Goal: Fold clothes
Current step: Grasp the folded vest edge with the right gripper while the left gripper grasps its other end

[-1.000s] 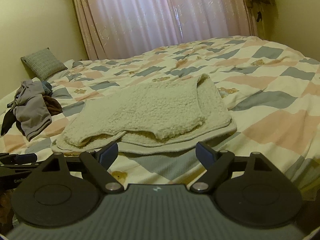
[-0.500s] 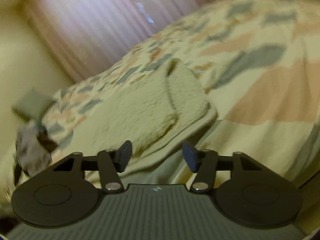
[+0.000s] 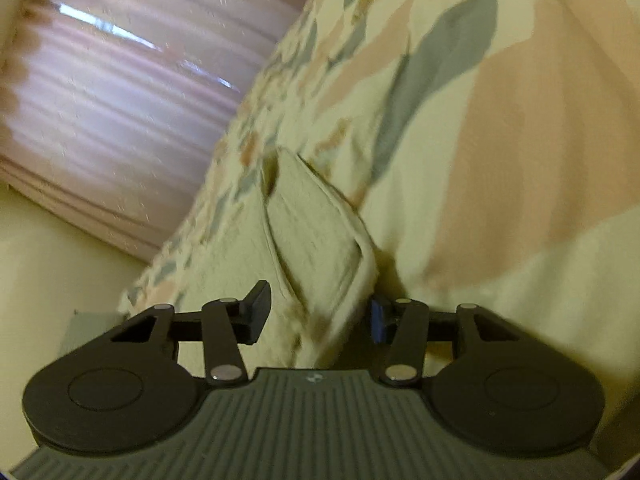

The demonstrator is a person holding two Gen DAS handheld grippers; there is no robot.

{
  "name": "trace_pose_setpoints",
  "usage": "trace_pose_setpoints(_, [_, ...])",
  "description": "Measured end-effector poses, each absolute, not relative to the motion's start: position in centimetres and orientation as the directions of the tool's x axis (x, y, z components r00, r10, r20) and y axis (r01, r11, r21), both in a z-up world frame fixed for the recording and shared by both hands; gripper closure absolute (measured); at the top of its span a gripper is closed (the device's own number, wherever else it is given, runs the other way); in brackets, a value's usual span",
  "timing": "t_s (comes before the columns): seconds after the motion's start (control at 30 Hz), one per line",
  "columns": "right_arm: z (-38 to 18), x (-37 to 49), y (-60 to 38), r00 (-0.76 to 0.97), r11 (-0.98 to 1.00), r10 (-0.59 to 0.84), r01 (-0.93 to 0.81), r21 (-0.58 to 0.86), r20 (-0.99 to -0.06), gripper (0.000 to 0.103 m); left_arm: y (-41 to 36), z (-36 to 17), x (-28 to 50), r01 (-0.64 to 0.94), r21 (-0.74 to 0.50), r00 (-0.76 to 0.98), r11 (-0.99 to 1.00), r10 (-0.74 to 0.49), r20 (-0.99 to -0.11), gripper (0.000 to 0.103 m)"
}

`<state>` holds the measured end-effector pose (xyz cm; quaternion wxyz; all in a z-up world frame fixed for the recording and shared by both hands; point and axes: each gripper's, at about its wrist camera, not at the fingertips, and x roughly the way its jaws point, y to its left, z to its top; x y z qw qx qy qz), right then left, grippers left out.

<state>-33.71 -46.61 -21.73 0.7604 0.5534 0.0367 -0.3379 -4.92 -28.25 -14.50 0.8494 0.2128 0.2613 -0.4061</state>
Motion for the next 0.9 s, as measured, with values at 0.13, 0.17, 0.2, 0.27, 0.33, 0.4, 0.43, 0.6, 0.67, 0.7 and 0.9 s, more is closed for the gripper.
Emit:
trace_pose_setpoints(0.13, [-21.3, -33.3, -46.0, 0.78, 0.201, -0.495, 0.532, 0.822, -0.383, 0.073, -27.9, -15.3, -3.5, 0.789, 0.149, 0.541, 0.595, -0.561, -0.627, 0.044])
trace_pose_setpoints(0.17, [-21.1, -33.2, -45.8, 0.788, 0.217, -0.496, 0.519, 0.827, -0.364, 0.073, -27.7, -15.4, -3.2, 0.787, 0.149, 0.543, 0.599, -0.557, -0.628, 0.044])
trace_pose_setpoints(0.2, [-20.8, -33.0, -45.6, 0.788, 0.233, -0.495, 0.525, 0.818, -0.365, 0.073, -27.4, -15.5, -3.0, 0.783, 0.147, 0.546, 0.605, -0.553, -0.63, 0.044])
trace_pose_setpoints(0.27, [-20.7, -32.0, -45.7, 0.758, 0.245, -0.488, 0.595, 0.765, -0.433, 0.073, -26.8, -15.6, -2.6, 0.777, 0.131, 0.543, 0.616, -0.55, -0.635, 0.044])
trace_pose_setpoints(0.33, [-21.6, -31.6, -46.3, 0.73, 0.195, -0.472, 0.633, 0.749, -0.494, 0.074, -26.1, -15.5, -2.2, 0.769, 0.111, 0.541, 0.629, -0.549, -0.638, 0.044])
trace_pose_setpoints(0.4, [-22.0, -31.6, -46.6, 0.726, 0.164, -0.474, 0.628, 0.761, -0.498, 0.075, -25.4, -15.4, -1.8, 0.761, 0.093, 0.54, 0.642, -0.548, -0.639, 0.044])
trace_pose_setpoints(0.43, [-22.1, -31.5, -46.6, 0.726, 0.159, -0.478, 0.626, 0.763, -0.495, 0.074, -25.0, -15.3, -1.7, 0.756, 0.089, 0.542, 0.648, -0.545, -0.639, 0.044])
trace_pose_setpoints(0.6, [-21.6, -30.0, -46.7, 0.737, 0.221, -0.481, 0.626, 0.748, -0.474, 0.076, -23.6, -15.3, -0.9, 0.745, 0.062, 0.54, 0.664, -0.545, -0.642, 0.044])
trace_pose_setpoints(0.67, [-21.8, -29.8, -46.6, 0.732, 0.219, -0.48, 0.633, 0.742, -0.483, 0.081, -23.5, -15.6, -0.7, 0.743, 0.058, 0.534, 0.666, -0.539, -0.652, 0.044])
trace_pose_setpoints(0.7, [-21.8, -29.9, -46.6, 0.736, 0.212, -0.478, 0.626, 0.751, -0.479, 0.08, -23.5, -15.6, -0.7, 0.741, 0.057, 0.535, 0.669, -0.537, -0.652, 0.044])
trace_pose_setpoints(0.9, [-21.4, -29.5, -46.7, 0.768, 0.22, -0.466, 0.581, 0.784, -0.439, 0.051, -25.7, -13.5, -1.6, 0.816, -0.002, 0.466, 0.578, -0.659, -0.59, 0.042])
